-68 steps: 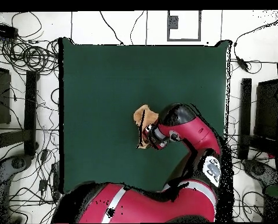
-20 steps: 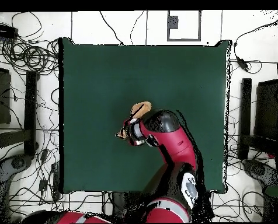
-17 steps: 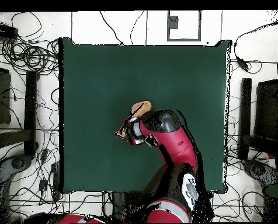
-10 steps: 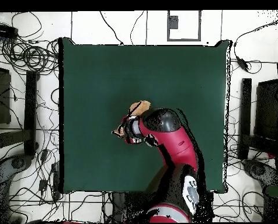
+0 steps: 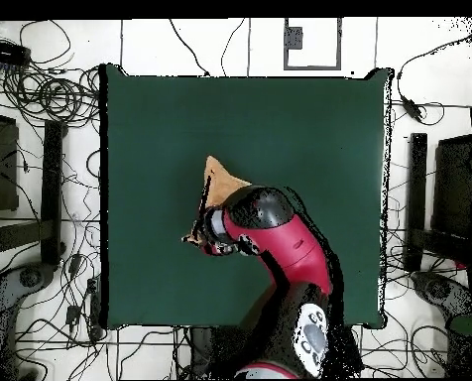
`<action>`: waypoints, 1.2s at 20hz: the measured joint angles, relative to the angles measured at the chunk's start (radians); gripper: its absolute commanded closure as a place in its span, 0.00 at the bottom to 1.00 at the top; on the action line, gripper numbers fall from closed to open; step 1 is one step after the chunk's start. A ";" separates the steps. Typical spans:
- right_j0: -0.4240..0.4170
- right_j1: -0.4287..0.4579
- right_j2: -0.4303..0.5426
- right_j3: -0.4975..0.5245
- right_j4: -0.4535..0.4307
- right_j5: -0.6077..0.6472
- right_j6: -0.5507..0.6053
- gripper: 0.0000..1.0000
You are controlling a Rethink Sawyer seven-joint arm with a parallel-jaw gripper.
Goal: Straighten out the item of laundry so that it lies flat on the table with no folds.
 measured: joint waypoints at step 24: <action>-0.036 0.010 -0.041 0.006 -0.199 -0.133 0.000 1.00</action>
